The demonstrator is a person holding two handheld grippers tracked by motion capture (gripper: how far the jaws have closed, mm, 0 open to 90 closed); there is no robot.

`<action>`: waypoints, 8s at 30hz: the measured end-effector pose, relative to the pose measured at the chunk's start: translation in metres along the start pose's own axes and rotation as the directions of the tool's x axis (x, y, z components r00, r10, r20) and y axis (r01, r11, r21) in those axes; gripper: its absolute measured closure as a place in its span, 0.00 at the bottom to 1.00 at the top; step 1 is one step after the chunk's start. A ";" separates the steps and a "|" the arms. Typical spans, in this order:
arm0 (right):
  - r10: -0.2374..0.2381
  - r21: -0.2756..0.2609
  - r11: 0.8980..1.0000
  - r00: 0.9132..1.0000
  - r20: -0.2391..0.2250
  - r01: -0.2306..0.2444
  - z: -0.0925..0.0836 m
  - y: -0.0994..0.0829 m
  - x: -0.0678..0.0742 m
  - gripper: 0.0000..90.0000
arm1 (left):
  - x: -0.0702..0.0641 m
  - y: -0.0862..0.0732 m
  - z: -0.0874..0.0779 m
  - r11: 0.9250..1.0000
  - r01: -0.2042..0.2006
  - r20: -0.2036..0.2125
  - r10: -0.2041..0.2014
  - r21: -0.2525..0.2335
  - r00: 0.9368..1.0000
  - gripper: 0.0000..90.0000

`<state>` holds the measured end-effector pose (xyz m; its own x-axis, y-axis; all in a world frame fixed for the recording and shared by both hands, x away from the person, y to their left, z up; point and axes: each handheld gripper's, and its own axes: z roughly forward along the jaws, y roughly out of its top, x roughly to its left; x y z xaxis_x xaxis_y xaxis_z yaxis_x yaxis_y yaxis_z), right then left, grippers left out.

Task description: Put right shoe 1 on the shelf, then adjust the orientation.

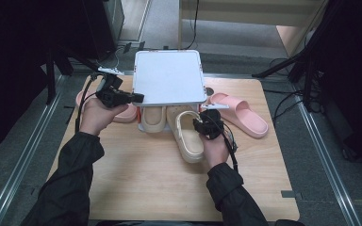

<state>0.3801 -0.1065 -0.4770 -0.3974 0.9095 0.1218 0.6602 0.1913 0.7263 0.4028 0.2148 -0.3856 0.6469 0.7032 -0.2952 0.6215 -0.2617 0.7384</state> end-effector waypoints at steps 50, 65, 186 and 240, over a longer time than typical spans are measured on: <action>-0.090 -0.052 0.995 0.975 -0.203 0.081 -0.051 -0.018 -0.013 1.00 | 0.001 -0.002 0.001 1.000 -0.001 -0.015 0.001 -0.017 1.000 0.99; -0.147 -0.086 0.988 0.959 -0.241 0.129 -0.079 -0.040 -0.012 1.00 | 0.002 -0.002 0.001 1.000 -0.001 -0.013 0.001 -0.020 1.000 0.99; -0.209 -0.070 0.978 0.888 -0.409 0.198 -0.067 -0.050 -0.041 0.58 | 0.025 -0.053 -0.065 0.991 0.111 -0.140 -0.122 -0.079 0.983 0.89; -0.159 -0.052 0.987 0.927 -0.339 0.150 -0.086 -0.072 -0.053 0.56 | 0.127 -0.092 0.020 0.948 0.316 -0.321 -0.306 -0.022 0.896 0.99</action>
<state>0.2990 -0.2005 -0.4770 -0.6895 0.6881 0.2263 0.5587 0.3064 0.7707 0.4366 0.3148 -0.5031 0.2476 0.9225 -0.2962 0.7841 -0.0112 0.6205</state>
